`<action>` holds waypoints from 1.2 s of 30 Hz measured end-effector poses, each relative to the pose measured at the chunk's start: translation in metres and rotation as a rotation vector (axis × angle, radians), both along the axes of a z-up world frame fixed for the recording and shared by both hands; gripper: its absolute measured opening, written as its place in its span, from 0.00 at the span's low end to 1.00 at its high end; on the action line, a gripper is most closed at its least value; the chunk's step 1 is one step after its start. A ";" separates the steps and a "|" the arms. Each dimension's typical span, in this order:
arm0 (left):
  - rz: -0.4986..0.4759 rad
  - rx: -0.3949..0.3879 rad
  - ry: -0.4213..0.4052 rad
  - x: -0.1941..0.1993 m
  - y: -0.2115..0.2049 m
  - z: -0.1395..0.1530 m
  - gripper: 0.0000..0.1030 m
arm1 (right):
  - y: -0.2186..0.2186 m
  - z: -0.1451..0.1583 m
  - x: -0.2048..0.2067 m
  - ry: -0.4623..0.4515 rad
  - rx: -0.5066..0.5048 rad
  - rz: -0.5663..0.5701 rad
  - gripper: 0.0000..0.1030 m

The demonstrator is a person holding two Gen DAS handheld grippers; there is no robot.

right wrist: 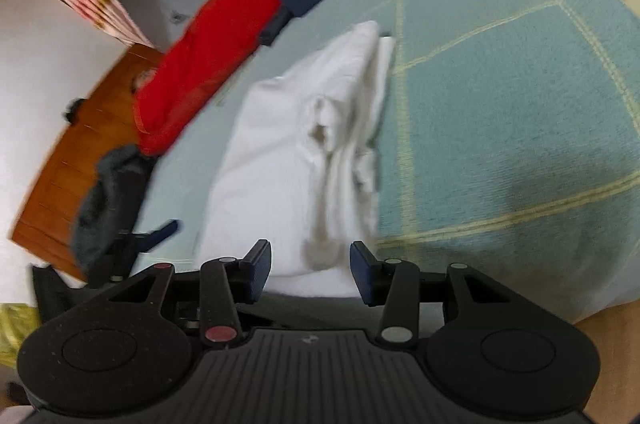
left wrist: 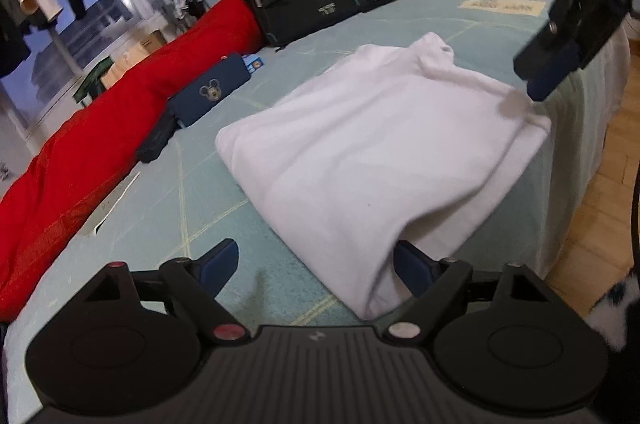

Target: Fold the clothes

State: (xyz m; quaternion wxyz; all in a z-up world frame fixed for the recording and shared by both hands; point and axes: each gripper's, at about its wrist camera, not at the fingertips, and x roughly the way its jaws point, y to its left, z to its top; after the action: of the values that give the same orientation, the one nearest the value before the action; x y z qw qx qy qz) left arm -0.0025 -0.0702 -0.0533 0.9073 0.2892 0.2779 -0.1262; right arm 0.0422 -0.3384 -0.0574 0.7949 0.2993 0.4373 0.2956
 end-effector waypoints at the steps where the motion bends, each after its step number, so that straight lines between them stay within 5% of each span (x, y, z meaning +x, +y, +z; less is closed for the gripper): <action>1: -0.002 0.013 -0.003 0.001 -0.002 -0.001 0.75 | 0.002 -0.002 0.001 0.009 0.015 0.011 0.49; 6: -0.010 0.023 0.007 0.004 -0.003 -0.003 0.75 | 0.016 -0.024 0.013 0.072 0.010 0.028 0.49; 10: -0.021 0.027 0.001 0.007 -0.004 -0.001 0.75 | 0.016 -0.026 0.022 0.022 0.060 0.001 0.46; 12: -0.021 0.018 0.002 0.008 -0.003 0.001 0.75 | 0.019 -0.022 0.025 -0.010 0.021 -0.007 0.10; 18: -0.022 0.003 0.004 0.005 0.006 0.008 0.75 | 0.011 -0.002 0.009 -0.094 -0.024 -0.026 0.08; 27: -0.039 -0.084 0.118 -0.001 0.022 0.013 0.75 | 0.008 -0.024 0.004 -0.007 -0.094 -0.040 0.11; 30: -0.056 -0.161 0.130 -0.005 0.036 0.031 0.76 | 0.000 -0.005 0.000 -0.059 -0.136 -0.064 0.18; 36: -0.036 -0.284 0.075 0.037 0.054 0.073 0.73 | 0.007 0.055 0.011 -0.324 -0.225 -0.044 0.24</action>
State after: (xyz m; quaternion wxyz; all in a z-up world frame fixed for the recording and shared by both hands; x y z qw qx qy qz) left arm 0.0341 -0.0164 0.0201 0.9256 0.1580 0.2858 -0.1913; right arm 0.0533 -0.3312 -0.0023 0.8896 0.1667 0.3271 0.2718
